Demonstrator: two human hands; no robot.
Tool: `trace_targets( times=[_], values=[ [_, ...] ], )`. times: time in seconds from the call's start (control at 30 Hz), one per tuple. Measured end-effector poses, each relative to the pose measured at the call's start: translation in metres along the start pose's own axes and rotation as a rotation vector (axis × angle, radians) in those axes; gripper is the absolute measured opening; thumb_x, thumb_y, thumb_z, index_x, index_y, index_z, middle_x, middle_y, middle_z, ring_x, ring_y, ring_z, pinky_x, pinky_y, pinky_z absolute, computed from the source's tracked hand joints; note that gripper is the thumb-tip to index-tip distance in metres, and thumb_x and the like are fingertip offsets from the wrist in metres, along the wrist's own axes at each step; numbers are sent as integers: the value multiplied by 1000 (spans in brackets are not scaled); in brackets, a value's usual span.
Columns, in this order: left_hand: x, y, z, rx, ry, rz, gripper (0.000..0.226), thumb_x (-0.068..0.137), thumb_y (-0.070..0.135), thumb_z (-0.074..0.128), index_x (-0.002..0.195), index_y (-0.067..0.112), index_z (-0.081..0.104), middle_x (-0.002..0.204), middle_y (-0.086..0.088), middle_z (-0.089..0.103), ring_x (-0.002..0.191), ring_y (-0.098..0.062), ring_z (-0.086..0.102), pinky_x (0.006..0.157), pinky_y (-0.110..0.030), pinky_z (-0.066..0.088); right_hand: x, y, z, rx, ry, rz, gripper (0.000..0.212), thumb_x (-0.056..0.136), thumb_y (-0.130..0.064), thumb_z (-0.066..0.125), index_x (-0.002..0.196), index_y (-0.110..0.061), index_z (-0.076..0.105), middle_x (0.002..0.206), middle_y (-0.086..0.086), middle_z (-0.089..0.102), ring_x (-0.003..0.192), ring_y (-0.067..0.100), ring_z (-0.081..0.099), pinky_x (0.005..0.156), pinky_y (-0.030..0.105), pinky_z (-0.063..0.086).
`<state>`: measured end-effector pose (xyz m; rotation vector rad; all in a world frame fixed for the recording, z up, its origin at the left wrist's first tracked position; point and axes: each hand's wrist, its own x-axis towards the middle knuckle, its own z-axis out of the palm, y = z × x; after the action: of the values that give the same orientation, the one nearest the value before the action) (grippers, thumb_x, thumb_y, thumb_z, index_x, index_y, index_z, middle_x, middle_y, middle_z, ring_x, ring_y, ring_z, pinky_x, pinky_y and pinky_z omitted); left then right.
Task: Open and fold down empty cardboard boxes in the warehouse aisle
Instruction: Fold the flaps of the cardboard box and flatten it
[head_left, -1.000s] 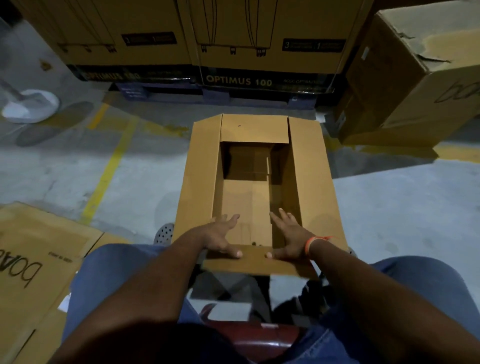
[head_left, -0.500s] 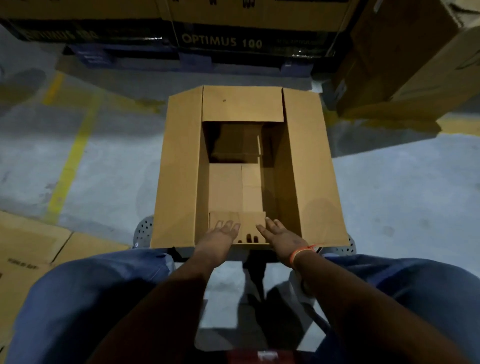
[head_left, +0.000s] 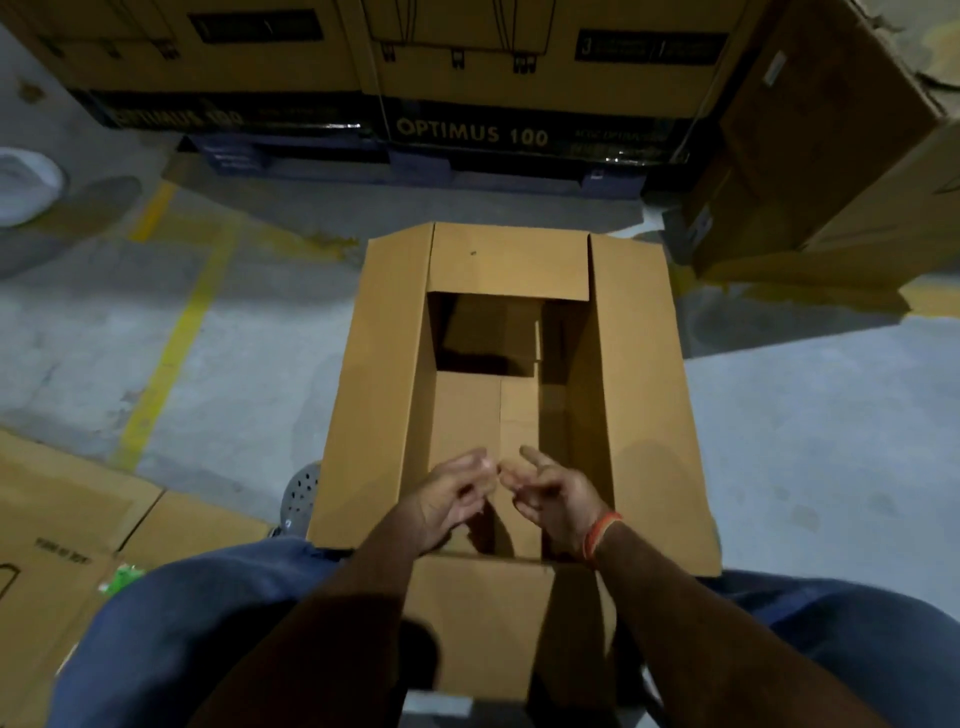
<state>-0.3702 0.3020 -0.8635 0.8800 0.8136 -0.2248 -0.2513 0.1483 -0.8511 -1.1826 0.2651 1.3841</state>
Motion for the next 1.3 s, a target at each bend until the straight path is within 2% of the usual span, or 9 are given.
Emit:
trace_targets(
  times=[0.17,0.33,0.43,0.6,0.7,0.83,1.0,1.13,1.3],
  values=[
    [55,44,30,-766,82,159,77,97,50,56,155,5,32,145,-22,54,135,-35,52,120,-46,32,53,-29,12,771,99,-144,63,92,-35,53,147,-7,45,140,22,57,132,35,53,119,47,32],
    [126,85,29,-890,155,173,85,94,50,61,159,7,25,146,-23,53,137,-38,49,120,-48,33,111,-79,-1,885,114,-257,86,78,-42,65,152,-7,37,147,21,50,139,35,45,120,48,29],
    [162,121,25,-838,208,214,81,96,49,59,160,11,25,152,-16,48,142,-36,44,121,-48,31,138,-126,-6,832,131,-312,70,90,-44,59,148,-8,43,153,16,45,144,32,39,121,48,27],
    [186,205,21,-364,351,634,63,98,25,63,154,9,39,155,-18,44,144,-30,40,123,-42,24,152,-222,6,362,144,-627,16,99,-26,53,114,-26,58,99,-7,68,99,11,65,95,39,48],
    [199,253,-3,634,498,729,88,95,35,68,163,24,15,169,-12,15,155,-27,17,121,-37,21,162,-271,-6,-591,401,-793,57,99,-23,59,151,-31,37,147,-5,51,134,14,47,112,38,40],
    [227,296,-40,1707,584,474,109,89,41,71,163,23,-7,171,3,-8,156,-37,-7,120,-69,5,200,-316,-29,-1694,577,-545,95,90,-36,68,159,-39,3,169,-6,-3,154,32,-5,117,65,24],
    [257,269,-72,1763,559,423,132,69,27,88,159,32,-8,166,10,-5,152,-39,6,111,-62,39,231,-301,-34,-1892,595,-369,125,74,-29,82,154,-47,-12,166,0,-9,148,45,9,112,62,36],
    [255,260,-73,1673,594,579,122,71,10,85,162,27,5,167,3,7,152,-37,14,119,-51,34,225,-285,-36,-1874,686,-523,130,70,-10,84,156,-45,-8,166,3,-3,145,40,19,112,48,42],
    [217,218,-64,1460,670,632,101,81,-2,71,162,29,19,167,4,-20,155,-32,10,118,-40,36,194,-250,-48,-1748,716,-496,118,73,-7,80,160,-39,7,165,5,-23,153,35,4,124,41,22]
  ],
)
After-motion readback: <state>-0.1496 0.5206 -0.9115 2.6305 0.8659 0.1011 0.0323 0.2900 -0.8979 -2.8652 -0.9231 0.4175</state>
